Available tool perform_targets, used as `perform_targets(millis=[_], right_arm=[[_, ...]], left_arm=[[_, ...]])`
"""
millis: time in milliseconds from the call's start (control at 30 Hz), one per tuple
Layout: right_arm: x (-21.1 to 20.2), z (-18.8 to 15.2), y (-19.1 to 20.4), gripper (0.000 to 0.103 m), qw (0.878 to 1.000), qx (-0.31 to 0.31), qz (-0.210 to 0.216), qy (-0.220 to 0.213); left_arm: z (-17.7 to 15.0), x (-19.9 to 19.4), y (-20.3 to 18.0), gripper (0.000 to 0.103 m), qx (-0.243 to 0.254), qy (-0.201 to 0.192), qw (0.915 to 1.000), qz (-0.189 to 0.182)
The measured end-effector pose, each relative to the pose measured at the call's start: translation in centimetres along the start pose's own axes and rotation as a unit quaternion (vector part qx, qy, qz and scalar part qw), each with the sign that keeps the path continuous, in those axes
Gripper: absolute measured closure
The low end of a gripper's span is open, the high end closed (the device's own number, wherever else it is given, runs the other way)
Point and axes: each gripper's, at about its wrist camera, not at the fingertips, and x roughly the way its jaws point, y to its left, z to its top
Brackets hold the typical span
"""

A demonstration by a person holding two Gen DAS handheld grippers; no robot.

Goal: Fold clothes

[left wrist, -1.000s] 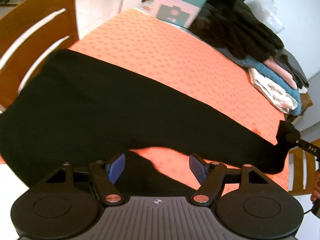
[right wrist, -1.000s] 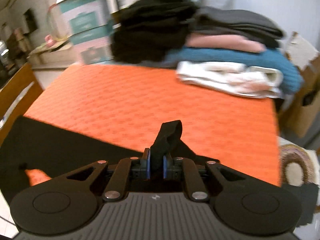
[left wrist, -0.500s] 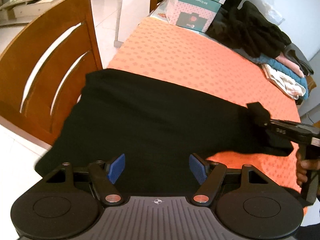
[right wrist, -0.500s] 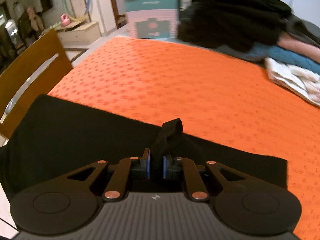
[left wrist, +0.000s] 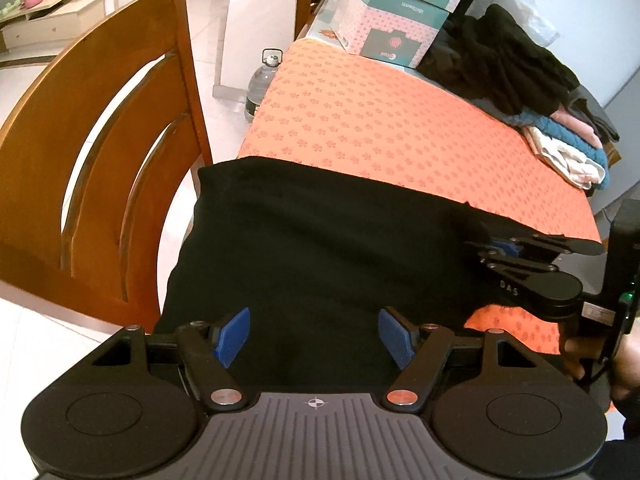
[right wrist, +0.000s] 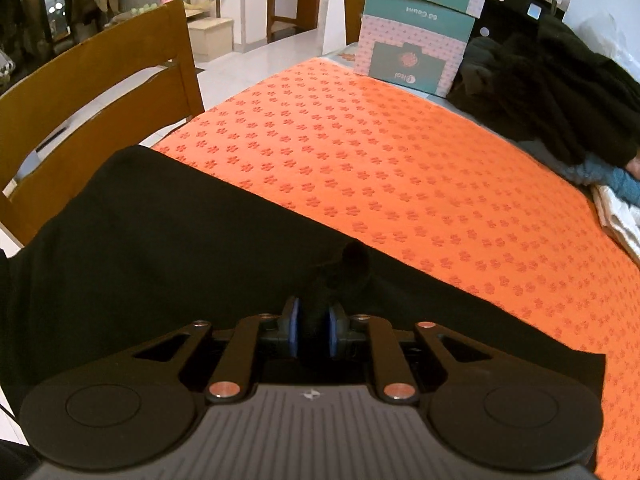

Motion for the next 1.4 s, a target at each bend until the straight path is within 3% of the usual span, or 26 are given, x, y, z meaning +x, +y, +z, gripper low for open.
perform_targets(millis=[100,233,367,667,1033,1200,1400], right_arm=[[-0.4,-0.1,0.1,0.066,0.999,0.011,0.034,-0.004],[-2.0,-0.5,0.2,0.066,0.997,0.024,0.073,-0.019],[-3.7,-1.1,-1.0,0.066,0.996,0.052,0.073,-0.017],[-9.4,-6.7,-7.9,0.065,0.989,0.148,-0.001,0.002],[-16.0,-19.4,-18.0,0.065,0.967,0.237,-0.083,0.035],[-18.5,-24.4,-21.6,0.065,0.952,0.281,-0.112,0.045],[-21.5,-29.7,-26.0,0.065,0.924,0.351,-0.149,0.040]], left_arm=[[0.2,0.1,0.1,0.030,0.005,0.003,1.0000,-0.004],[0.5,0.5,-0.2,0.030,0.013,0.005,0.9998,-0.011],[0.9,0.9,-1.0,0.030,0.024,0.010,0.9994,-0.024],[0.2,2.3,-6.8,0.030,0.062,0.021,0.9968,-0.047],[-2.4,3.4,-14.9,0.030,0.081,0.035,0.9945,-0.058],[-4.3,3.6,-18.3,0.030,0.086,0.044,0.9935,-0.059],[-6.8,4.6,-21.8,0.030,0.103,0.061,0.9908,-0.064]])
